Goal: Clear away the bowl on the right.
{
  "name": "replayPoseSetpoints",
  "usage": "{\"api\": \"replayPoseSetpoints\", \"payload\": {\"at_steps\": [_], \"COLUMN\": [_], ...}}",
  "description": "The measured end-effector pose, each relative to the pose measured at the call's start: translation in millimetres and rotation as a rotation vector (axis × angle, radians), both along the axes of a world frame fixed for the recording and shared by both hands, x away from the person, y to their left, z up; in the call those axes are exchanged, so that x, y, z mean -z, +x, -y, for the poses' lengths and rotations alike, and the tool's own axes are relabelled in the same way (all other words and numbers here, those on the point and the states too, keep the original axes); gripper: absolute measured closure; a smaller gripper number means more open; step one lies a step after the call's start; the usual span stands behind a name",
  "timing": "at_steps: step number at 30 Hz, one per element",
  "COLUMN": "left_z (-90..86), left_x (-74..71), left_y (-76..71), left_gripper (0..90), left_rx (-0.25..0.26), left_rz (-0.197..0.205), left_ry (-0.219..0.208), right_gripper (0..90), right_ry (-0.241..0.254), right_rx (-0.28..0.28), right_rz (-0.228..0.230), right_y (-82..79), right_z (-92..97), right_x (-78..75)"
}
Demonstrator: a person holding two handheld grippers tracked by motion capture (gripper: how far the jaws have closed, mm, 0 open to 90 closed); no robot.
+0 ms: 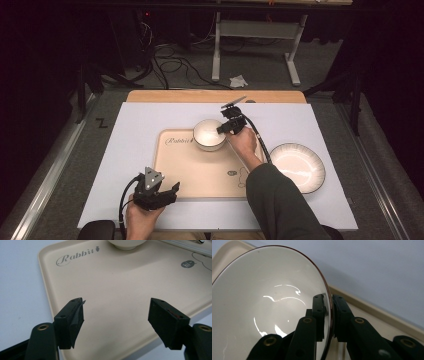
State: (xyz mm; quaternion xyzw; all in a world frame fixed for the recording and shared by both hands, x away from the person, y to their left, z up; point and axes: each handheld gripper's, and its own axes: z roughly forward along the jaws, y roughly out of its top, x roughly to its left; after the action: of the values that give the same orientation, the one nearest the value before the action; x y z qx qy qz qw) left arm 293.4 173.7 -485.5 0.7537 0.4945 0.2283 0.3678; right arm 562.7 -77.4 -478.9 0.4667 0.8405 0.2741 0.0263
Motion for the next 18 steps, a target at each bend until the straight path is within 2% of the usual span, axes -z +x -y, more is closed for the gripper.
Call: {"api": "replayPoseSetpoints", "payload": {"at_steps": [1, 5, 12, 18], "left_z": [0.2, 0.3, 1.6, 5.7], "left_x": [0.3, 0.5, -1.0, -0.3], "left_y": [-0.1, 0.4, 0.8, 3.7], "left_gripper": [29.2, 29.2, 29.5, 29.6], "left_rx": [-0.002, 0.001, 0.005, 0.017], "left_rz": [0.001, -0.003, 0.006, 0.01], "left_ry": [0.002, 0.002, 0.007, 0.012], "right_gripper": [82.5, 80.4, 60.5, 52.4], "right_ry": [0.01, -0.003, 0.002, 0.014], "right_rx": [-0.002, -0.006, -0.004, 0.001], "right_rz": [-0.001, 0.013, 0.04, 0.089], "right_y": [0.3, -0.5, -5.4, -12.6], "right_z": [0.9, -0.3, 1.4, 6.9], "right_x": [0.6, 0.2, -6.2, -18.6]}}
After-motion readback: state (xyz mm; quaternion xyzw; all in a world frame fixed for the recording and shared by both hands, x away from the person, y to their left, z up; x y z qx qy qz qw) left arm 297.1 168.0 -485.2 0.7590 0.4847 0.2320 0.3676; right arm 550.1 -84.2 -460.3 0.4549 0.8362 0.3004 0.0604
